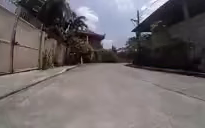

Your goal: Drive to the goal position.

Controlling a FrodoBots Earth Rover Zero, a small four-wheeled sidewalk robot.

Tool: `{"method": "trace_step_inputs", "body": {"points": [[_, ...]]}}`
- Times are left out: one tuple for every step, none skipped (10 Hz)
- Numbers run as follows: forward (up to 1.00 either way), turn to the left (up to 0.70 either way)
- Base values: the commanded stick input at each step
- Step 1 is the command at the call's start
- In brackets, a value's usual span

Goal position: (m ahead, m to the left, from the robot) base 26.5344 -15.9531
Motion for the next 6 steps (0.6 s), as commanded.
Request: {"method": "trace_step_inputs", "body": {"points": [[1.00,-0.39],[1.00,-0.35],[1.00,-0.13],[1.00,-0.01],[1.00,0.00],[1.00,0.00]]}}
